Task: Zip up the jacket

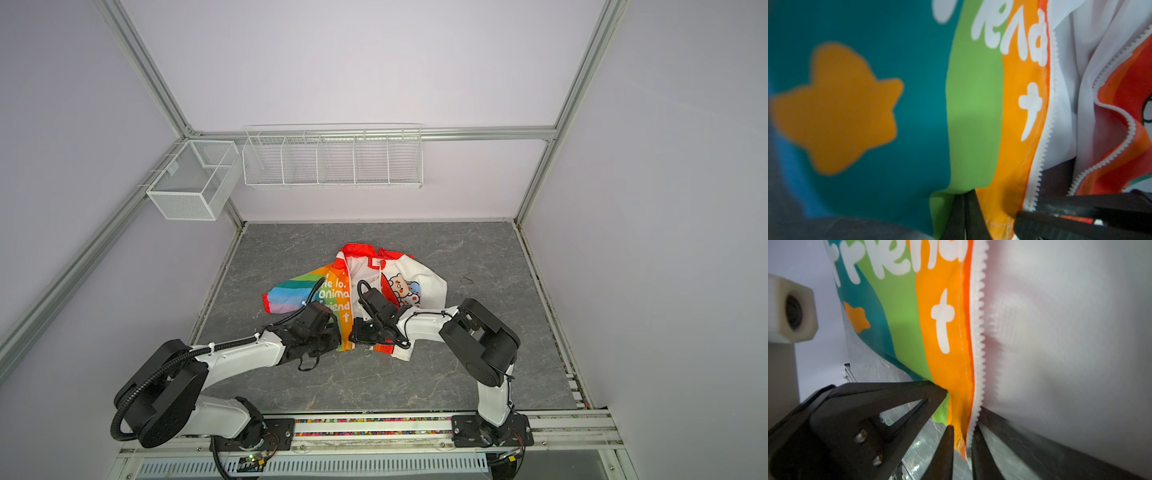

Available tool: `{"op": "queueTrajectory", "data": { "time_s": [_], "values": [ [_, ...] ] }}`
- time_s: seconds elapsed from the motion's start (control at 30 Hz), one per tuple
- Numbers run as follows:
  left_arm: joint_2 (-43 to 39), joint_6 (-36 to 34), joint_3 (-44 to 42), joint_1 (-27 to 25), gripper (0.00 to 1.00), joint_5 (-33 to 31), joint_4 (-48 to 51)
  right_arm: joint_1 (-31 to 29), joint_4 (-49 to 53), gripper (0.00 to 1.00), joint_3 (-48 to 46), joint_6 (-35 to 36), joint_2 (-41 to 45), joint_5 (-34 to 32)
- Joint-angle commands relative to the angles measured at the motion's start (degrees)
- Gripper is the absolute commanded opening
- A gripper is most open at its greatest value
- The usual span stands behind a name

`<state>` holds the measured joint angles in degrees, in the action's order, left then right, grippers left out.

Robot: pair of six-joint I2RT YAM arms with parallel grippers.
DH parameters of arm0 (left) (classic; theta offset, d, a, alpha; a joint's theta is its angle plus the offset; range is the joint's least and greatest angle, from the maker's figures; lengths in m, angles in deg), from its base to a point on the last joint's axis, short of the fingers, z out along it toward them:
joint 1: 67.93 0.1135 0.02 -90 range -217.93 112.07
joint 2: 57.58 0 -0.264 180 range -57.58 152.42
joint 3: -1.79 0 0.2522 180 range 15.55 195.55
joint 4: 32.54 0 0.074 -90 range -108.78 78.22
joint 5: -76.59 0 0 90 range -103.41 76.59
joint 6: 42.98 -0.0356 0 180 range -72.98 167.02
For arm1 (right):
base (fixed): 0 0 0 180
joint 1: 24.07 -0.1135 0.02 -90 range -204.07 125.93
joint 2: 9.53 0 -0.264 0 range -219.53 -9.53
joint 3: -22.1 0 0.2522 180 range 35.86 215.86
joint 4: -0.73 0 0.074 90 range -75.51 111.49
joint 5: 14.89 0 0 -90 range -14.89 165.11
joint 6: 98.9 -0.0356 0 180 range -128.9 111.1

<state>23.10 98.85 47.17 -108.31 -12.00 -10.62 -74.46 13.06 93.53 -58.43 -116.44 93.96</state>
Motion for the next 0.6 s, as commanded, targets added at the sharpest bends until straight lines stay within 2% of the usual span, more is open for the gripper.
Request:
{"op": "queueTrajectory", "data": {
  "time_s": [0.0, 0.37, 0.57],
  "values": [
    [1.4, 0.2, -0.6, 0.5, 0.01, -1.1, 3.9, -0.2, -1.0, 0.18, -0.9, -0.8, 0.6, 1.0],
    [1.4, 0.1, -0.6, 0.4, 0.01, -1.2, 3.8, -0.9, -0.9, 0.20, -1.8, -0.8, 0.7, 1.0],
    [1.3, -0.3, -0.5, 0.7, 0.01, -1.5, 4.3, -0.9, -1.1, 0.12, -1.9, -0.9, 0.8, 1.3]
  ]
}}
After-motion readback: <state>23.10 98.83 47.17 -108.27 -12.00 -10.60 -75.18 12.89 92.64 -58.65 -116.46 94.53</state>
